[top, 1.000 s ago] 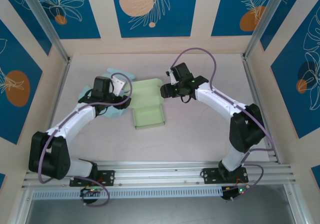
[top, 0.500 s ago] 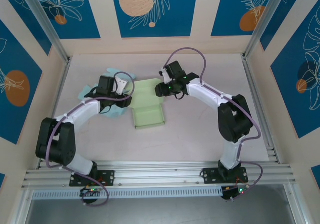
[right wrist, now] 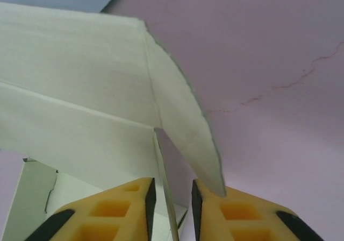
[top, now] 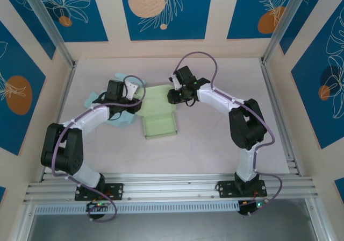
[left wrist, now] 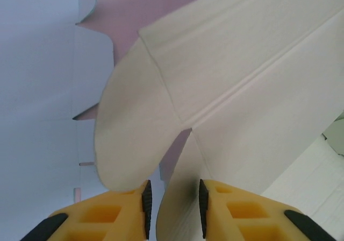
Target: Fold the paper box
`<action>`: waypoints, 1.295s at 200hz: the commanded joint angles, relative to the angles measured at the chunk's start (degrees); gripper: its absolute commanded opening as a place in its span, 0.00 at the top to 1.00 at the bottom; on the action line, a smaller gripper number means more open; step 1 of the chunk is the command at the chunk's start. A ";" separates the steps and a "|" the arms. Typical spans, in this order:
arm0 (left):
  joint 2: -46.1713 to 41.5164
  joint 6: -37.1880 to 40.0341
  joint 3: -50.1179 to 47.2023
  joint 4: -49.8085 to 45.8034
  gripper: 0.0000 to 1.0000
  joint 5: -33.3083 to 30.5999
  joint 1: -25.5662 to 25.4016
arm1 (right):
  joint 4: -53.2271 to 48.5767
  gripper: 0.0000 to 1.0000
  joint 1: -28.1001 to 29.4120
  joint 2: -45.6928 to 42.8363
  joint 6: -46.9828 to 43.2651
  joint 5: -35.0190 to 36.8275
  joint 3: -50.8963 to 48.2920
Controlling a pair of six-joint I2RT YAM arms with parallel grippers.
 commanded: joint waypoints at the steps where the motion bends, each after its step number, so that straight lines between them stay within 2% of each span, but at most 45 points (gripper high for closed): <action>1: 0.75 -1.26 2.00 1.05 0.72 2.03 0.57 | 0.29 0.78 0.60 0.26 -0.45 1.67 2.03; 36: 0.75 -2.04 2.18 1.72 0.86 2.59 0.08 | 0.58 0.85 0.95 -0.93 -0.43 4.52 1.30; 70: 1.20 -3.50 2.46 3.09 0.92 2.27 -1.24 | 1.76 0.86 1.41 -3.11 -0.50 8.14 -0.67; 104: 1.03 -5.52 2.91 5.59 0.98 -1.08 -3.90 | 4.73 0.88 1.95 -6.18 -0.28 11.37 -4.34; 141: -0.04 -9.94 1.38 12.65 0.98 -4.19 -6.51 | 9.03 0.88 2.15 -9.77 -0.19 16.00 -8.86; 188: 1.44 -14.72 -0.32 18.96 0.98 -8.92 -10.66 | 13.77 0.88 2.48 -12.09 1.42 18.44 -13.35; 259: 1.05 -20.49 -5.50 26.33 0.99 -14.40 -15.08 | 21.64 0.88 6.78 -12.57 4.99 24.53 -19.50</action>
